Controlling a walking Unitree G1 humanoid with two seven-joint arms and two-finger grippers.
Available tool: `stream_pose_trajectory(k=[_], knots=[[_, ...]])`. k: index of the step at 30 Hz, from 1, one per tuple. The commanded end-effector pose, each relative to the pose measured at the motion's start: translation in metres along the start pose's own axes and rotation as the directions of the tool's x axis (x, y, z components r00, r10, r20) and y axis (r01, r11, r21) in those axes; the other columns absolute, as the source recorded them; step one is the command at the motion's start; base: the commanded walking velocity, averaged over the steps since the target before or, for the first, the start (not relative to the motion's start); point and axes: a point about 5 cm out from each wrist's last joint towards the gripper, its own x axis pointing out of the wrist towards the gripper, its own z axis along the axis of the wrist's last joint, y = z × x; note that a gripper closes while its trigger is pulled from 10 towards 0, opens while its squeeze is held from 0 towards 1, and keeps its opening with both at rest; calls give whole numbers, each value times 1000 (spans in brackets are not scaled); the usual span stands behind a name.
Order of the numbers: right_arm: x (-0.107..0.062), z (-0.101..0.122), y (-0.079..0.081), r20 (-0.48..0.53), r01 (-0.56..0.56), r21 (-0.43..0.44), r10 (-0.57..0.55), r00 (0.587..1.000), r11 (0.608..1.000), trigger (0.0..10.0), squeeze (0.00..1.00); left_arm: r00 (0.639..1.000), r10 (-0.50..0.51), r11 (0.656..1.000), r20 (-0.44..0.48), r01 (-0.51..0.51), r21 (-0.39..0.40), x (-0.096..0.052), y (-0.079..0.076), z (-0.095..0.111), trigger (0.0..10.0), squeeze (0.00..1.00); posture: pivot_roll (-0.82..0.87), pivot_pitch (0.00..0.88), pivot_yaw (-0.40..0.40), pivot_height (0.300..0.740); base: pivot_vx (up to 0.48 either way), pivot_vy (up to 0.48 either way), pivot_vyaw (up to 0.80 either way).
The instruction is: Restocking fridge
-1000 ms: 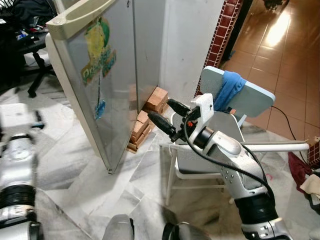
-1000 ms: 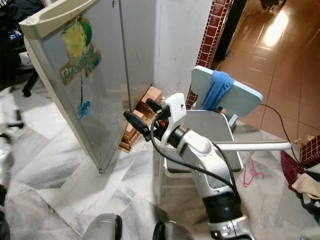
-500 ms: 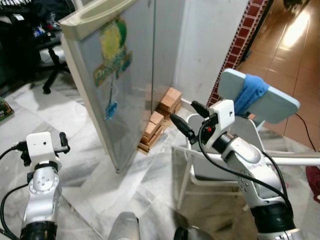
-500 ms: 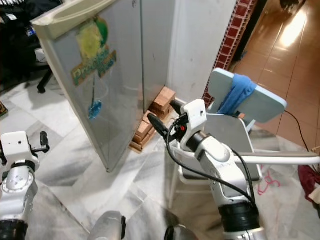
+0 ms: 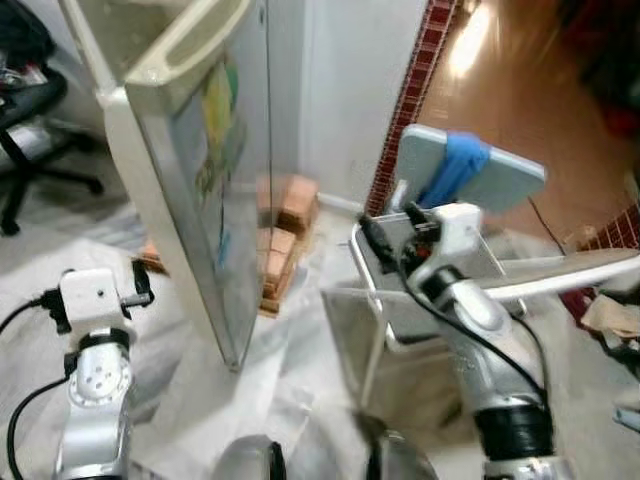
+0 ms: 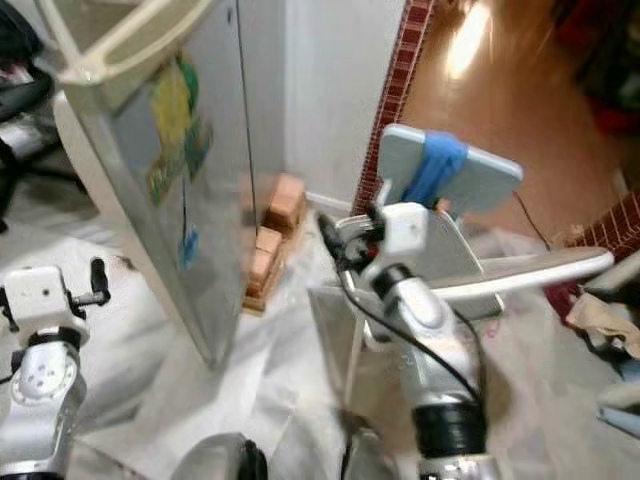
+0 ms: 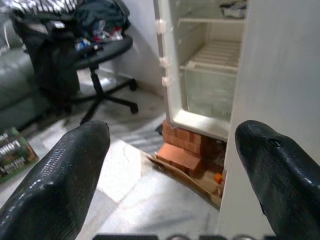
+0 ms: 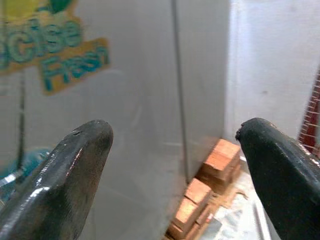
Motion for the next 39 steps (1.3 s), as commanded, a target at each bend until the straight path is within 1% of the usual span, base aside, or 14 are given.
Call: stream_pose_trajectory(k=[1,3,10,14,16,17,18,20,22,25,28,30,34,39], knots=[[0,0,-4,6,40,3,-40,999,999,10000,0,1000,-17,1000,-7,17,1,-4,-7,0,10000,0,134,98,-18,740,0,480,0],[10,3,-1,20,48,10,-48,999,999,10000,0,999,-43,999,-20,43,-10,-7,-18,0,10000,0,136,85,-24,740,0,480,0],[25,10,0,47,57,36,-59,997,998,10000,0,998,-54,999,-31,54,-10,-7,-23,-2,10000,0,143,68,-36,740,0,480,0],[42,25,20,80,14,88,-21,997,996,10000,0,998,-54,998,-45,54,-21,-8,-25,-4,10000,0,153,60,-39,740,0,480,0],[42,25,20,80,14,88,-21,997,996,10000,0,998,-54,998,-45,54,-21,-8,-25,-4,10000,0,153,60,-39,740,0,480,0],[45,29,26,94,-3,90,-6,996,996,10000,0,997,-52,998,-49,51,-24,-8,-25,-5,10000,0,153,60,-39,740,0,480,0],[50,38,43,118,-72,124,57,991,990,10000,0,997,-55,998,-53,54,-25,-9,-26,-6,10000,0,148,57,-38,740,0,480,0],[53,50,76,150,-258,221,228,962,941,10000,0,996,-64,998,-55,63,-18,-10,-29,-7,10000,0,150,56,-42,740,0,480,0],[52,51,86,156,-311,224,281,947,924,10000,0,996,-66,998,-55,65,-20,-10,-30,-7,10000,0,154,54,-47,740,0,480,0],[51,37,79,108,-270,191,254,961,943,10000,0,996,-67,998,-52,66,-17,-11,-31,-6,10000,0,159,56,-52,740,0,480,0],[47,16,50,30,-137,125,134,990,983,10000,0,996,-68,998,-54,67,-17,-13,-31,-6,10000,0,157,58,-50,740,0,480,0],[47,16,50,30,-137,125,134,990,983,10000,0,996,-68,998,-54,67,-17,-13,-31,-6,10000,0,157,58,-50,740,0,480,0],[28,0,18,0,-8,65,8,1000,998,10000,0,993,-99,995,-57,98,-19,-16,-34,-9,10000,0,141,55,-35,740,0,480,0],[15,-6,8,-8,44,-24,-45,999,999,10000,0,981,-193,981,-27,192,-34,-19,-43,-3,10000,0,124,54,-31,740,0,459,0]])
